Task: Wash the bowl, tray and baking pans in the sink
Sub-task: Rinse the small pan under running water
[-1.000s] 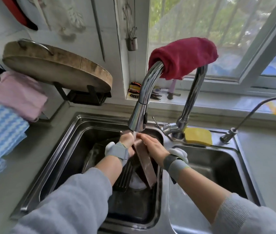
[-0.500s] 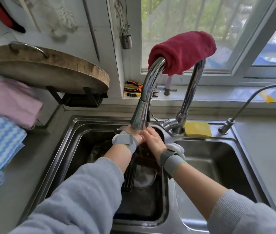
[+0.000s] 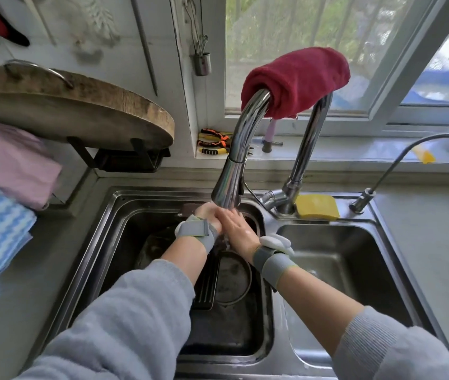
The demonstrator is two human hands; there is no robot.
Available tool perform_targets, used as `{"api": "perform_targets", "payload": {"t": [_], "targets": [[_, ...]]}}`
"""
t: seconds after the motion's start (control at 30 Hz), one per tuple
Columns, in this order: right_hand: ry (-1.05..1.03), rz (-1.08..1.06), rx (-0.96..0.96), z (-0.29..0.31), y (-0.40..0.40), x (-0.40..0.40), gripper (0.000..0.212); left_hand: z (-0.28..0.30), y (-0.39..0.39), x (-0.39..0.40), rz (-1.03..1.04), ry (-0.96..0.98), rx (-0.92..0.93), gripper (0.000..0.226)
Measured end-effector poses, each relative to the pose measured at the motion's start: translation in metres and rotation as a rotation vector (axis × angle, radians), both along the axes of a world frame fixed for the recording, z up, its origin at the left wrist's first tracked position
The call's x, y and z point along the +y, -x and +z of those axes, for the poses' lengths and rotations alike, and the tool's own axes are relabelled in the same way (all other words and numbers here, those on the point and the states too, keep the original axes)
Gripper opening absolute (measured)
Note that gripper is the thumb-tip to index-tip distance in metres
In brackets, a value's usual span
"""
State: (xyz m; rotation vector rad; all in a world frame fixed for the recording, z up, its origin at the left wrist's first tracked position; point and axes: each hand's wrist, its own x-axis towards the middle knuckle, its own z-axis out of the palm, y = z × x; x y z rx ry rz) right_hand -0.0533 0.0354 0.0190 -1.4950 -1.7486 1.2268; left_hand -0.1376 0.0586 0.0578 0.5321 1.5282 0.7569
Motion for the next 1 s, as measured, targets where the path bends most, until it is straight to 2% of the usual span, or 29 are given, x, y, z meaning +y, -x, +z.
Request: {"api": "perform_targets", "payload": {"t": [0.07,0.1,0.17,0.27,0.37,0.5,0.67,0.77,0.83,0.93,1.0], "targets": [[-0.046,-0.004,-0.182,-0.005,0.004,0.006,0.046,-0.001,0.002,-0.004,0.03,-0.018,-0.061,0.027],[-0.031,-0.04,-0.224,-0.003,0.007,0.008,0.041,-0.006,0.004,-0.006,0.104,0.002,-0.156,0.028],[0.033,-0.087,-0.248,-0.002,0.011,0.015,0.038,-0.017,0.012,-0.017,0.159,0.015,-0.109,0.029],[0.127,0.016,-0.269,-0.001,0.018,0.016,0.036,-0.035,0.031,-0.023,0.204,0.071,-0.065,0.024],[0.19,0.018,-0.282,-0.009,0.024,0.016,0.037,-0.054,0.047,-0.027,0.167,0.074,0.087,0.042],[0.271,0.019,-0.291,-0.026,0.028,0.021,0.035,-0.045,0.052,-0.039,0.099,0.015,0.279,0.046],[0.326,-0.142,-0.171,-0.05,0.032,0.029,0.031,-0.053,0.049,-0.032,0.003,-0.053,0.376,0.046],[0.358,-0.167,-0.135,-0.051,0.025,0.034,0.029,-0.058,0.032,-0.032,-0.079,-0.145,0.428,0.045],[0.324,-0.21,-0.039,-0.049,0.018,0.033,0.026,-0.061,0.022,-0.034,-0.118,-0.192,0.456,0.046],[0.285,-0.279,0.181,-0.056,0.014,0.014,0.047,-0.06,0.016,-0.032,-0.089,-0.198,0.427,0.052],[0.266,-0.222,0.226,-0.06,0.018,-0.006,0.062,-0.062,0.014,-0.028,-0.067,-0.186,0.358,0.053]]}}
